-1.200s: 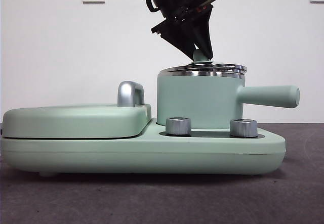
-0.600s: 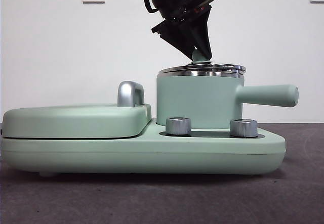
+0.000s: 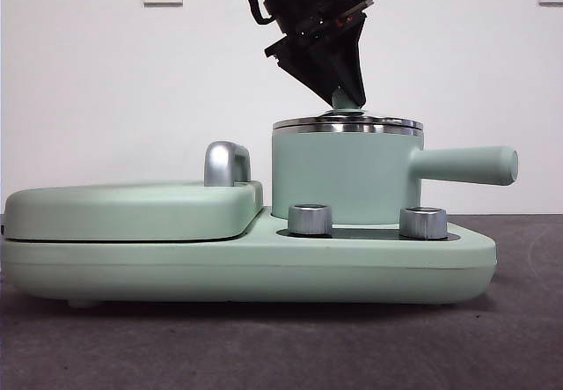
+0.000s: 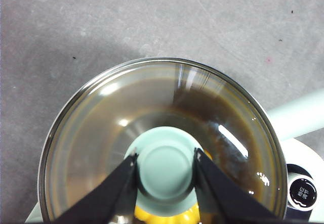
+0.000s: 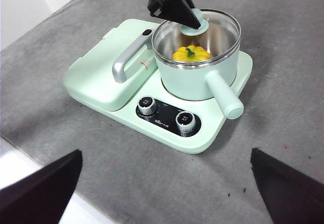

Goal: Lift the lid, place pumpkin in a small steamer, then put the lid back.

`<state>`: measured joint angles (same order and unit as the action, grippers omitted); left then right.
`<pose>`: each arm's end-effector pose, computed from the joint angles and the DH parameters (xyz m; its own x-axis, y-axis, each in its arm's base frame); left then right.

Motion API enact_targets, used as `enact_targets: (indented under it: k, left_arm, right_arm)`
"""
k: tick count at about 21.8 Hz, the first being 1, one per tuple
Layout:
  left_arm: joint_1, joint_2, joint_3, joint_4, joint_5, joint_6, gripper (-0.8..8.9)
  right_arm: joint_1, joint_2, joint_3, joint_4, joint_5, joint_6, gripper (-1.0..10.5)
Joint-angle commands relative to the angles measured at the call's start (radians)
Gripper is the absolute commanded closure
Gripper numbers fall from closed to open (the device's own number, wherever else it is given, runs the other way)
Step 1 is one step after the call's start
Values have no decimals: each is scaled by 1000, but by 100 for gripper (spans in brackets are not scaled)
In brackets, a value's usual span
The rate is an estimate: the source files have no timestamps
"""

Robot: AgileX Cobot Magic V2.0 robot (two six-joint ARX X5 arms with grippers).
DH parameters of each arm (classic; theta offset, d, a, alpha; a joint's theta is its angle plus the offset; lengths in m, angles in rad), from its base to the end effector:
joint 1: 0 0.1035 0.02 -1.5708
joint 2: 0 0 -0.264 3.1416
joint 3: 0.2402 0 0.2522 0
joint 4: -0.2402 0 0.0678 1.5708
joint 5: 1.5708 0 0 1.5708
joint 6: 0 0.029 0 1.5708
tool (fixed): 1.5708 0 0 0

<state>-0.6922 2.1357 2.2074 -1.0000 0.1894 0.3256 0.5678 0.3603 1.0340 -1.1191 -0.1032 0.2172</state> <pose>0.3499 -0.2972 0.3268 0.3329 -0.5205 -0.7863 0.8733 0.4847 0.0489 0.0103 0.0101 0.3547 0.7014 0.5696 -0.4285 -0.5206 0.8200 0.2378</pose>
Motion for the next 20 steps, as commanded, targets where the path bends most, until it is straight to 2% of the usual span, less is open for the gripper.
enact_targets:
  k: [1,3,6,7,11,20]
  left_arm:
    - [-4,42,27,5,-17,22,793]
    - [-3,42,27,8,-17,-3,736]
    - [3,36,31,30,-17,-84,415]
    - [4,31,32,32,-17,-109,357]
    - [6,-24,34,-11,-17,-132,343]
    - [31,-343,8,-349,-13,-253,348]
  right_arm:
    - [6,2,6,4,7,11,396]
    - [6,2,6,4,7,11,396]
    - [6,2,6,4,8,11,396]
    - [6,2,6,4,8,11,396]
    - [6,2,6,4,7,11,396]
    - [6,2,6,4,6,11,396]
